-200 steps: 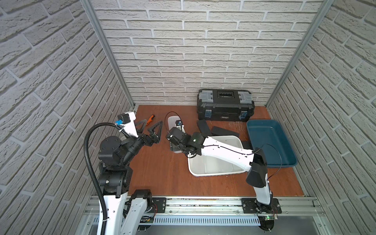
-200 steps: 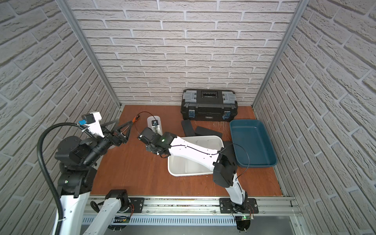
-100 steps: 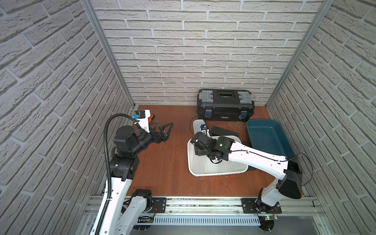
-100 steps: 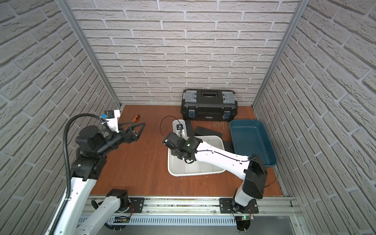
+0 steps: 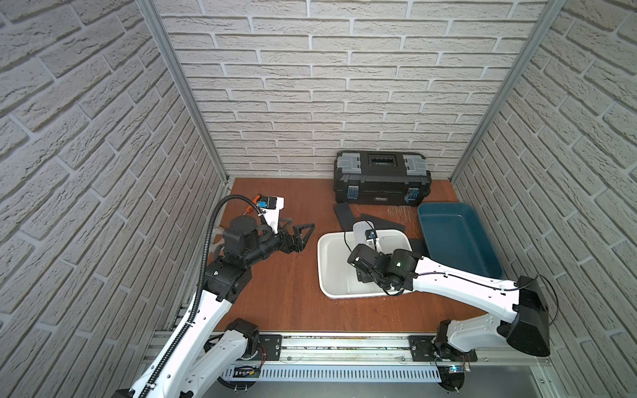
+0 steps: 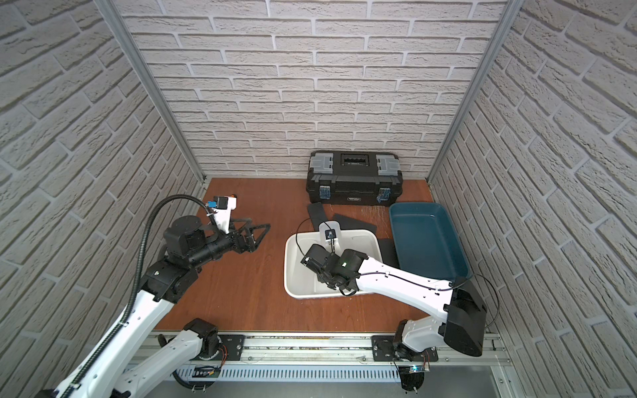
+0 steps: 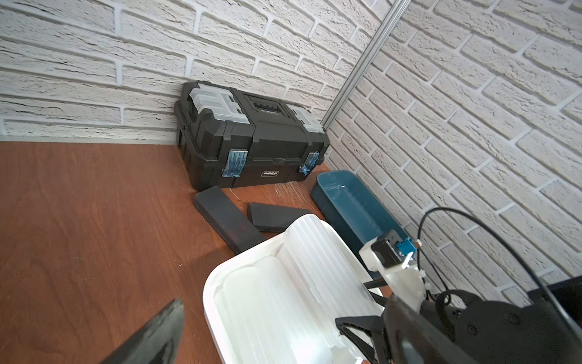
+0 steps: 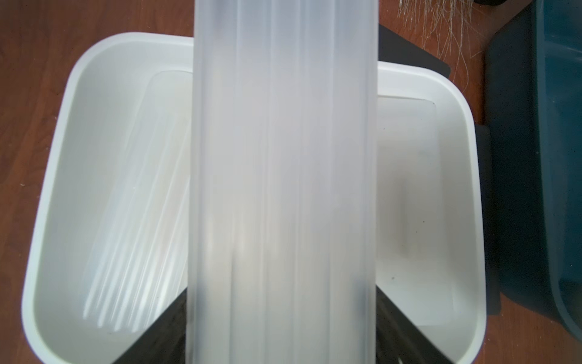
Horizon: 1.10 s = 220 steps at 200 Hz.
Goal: Place the pencil cases by color into the storage box
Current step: Place the pencil case at the storage box.
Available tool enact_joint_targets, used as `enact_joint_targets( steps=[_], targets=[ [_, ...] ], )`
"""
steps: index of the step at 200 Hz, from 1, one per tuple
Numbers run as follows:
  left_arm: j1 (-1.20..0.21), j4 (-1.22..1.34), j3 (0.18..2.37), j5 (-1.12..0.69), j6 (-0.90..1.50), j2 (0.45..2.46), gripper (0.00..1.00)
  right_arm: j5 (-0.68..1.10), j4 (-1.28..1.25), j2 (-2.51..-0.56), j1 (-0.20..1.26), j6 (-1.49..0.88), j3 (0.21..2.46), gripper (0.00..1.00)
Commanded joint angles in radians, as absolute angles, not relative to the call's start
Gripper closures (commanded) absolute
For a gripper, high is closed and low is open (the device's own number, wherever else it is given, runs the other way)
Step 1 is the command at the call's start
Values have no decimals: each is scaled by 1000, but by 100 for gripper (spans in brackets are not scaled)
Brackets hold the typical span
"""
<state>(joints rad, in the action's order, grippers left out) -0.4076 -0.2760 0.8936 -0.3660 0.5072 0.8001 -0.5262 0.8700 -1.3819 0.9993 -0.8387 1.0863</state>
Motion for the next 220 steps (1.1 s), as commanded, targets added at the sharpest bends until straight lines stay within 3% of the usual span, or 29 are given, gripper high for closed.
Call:
enact_joint_targets(
  steps=[1, 220],
  targets=[
    [-431, -219, 891, -326, 482, 804, 2, -528, 847, -1376, 998, -853, 1074, 29],
    [-443, -187, 862, -300, 476, 800, 2, -315, 761, -1569, 926, -841, 1055, 29]
  ],
)
